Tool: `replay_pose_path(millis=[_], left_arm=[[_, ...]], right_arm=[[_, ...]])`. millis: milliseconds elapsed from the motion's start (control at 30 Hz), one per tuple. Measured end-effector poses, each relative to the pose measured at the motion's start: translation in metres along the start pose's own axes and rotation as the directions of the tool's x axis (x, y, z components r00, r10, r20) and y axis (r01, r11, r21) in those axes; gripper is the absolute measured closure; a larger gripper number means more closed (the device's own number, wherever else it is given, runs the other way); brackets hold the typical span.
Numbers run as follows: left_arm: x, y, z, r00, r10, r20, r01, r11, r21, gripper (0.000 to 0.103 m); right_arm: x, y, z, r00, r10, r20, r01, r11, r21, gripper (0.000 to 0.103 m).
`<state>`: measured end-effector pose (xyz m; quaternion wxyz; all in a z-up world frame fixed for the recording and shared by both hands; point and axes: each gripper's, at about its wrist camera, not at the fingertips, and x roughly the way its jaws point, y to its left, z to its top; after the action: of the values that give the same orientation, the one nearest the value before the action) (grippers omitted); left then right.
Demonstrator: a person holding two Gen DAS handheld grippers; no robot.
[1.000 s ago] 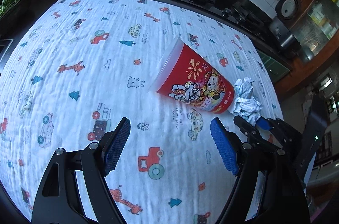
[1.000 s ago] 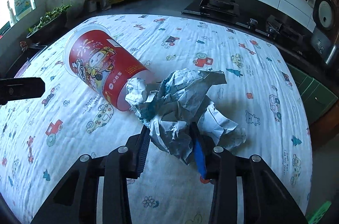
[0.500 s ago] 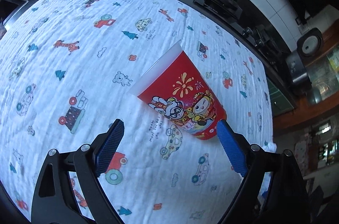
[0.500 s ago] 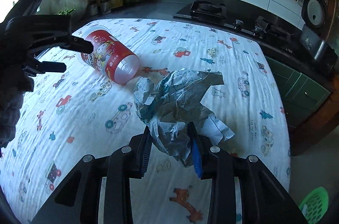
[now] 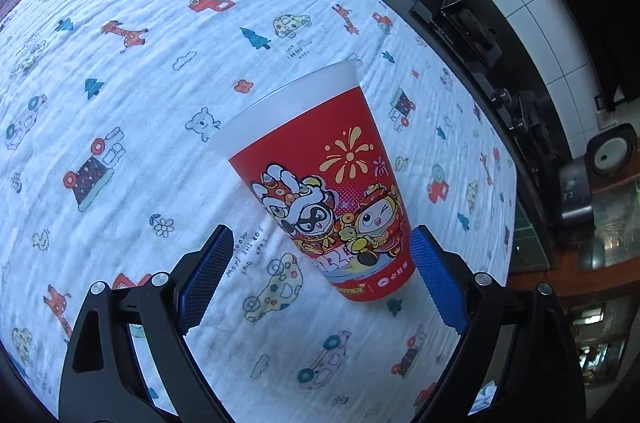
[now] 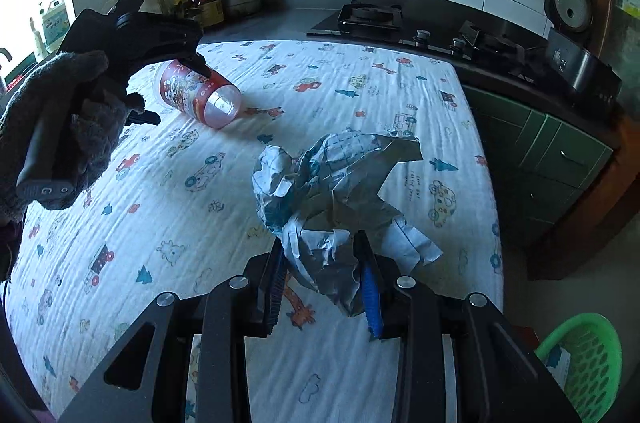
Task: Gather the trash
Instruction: 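Grasp the red paper cup with the left gripper while the right holds the paper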
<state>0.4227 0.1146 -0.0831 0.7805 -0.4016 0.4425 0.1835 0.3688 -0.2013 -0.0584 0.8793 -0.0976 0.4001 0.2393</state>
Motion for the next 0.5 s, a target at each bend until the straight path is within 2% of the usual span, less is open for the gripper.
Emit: replay_pose_path(millis=[167, 333, 500], left_arm=[[0.003, -0.003, 0.004, 1.000, -0.008, 0.017, 0.008, 1.000, -0.027, 0.013], [0.016, 0.000, 0.014, 1.000, 0.013, 0.022, -0.011, 0.995, -0.099, 0.013], [0.031, -0.003, 0.020, 0.999, 0.037, 0.020, -0.034, 0.992, -0.118, 0.013]], right_arm=[[0.001, -0.011, -0.009, 1.000, 0.014, -0.010, -0.014, 0.999, 0.032, 0.071], [0.004, -0.018, -0.011, 1.000, 0.018, -0.012, -0.017, 0.999, 0.044, 0.071], [0.001, -0.021, -0.014, 1.000, 0.020, -0.005, -0.020, 0.998, 0.053, 0.071]])
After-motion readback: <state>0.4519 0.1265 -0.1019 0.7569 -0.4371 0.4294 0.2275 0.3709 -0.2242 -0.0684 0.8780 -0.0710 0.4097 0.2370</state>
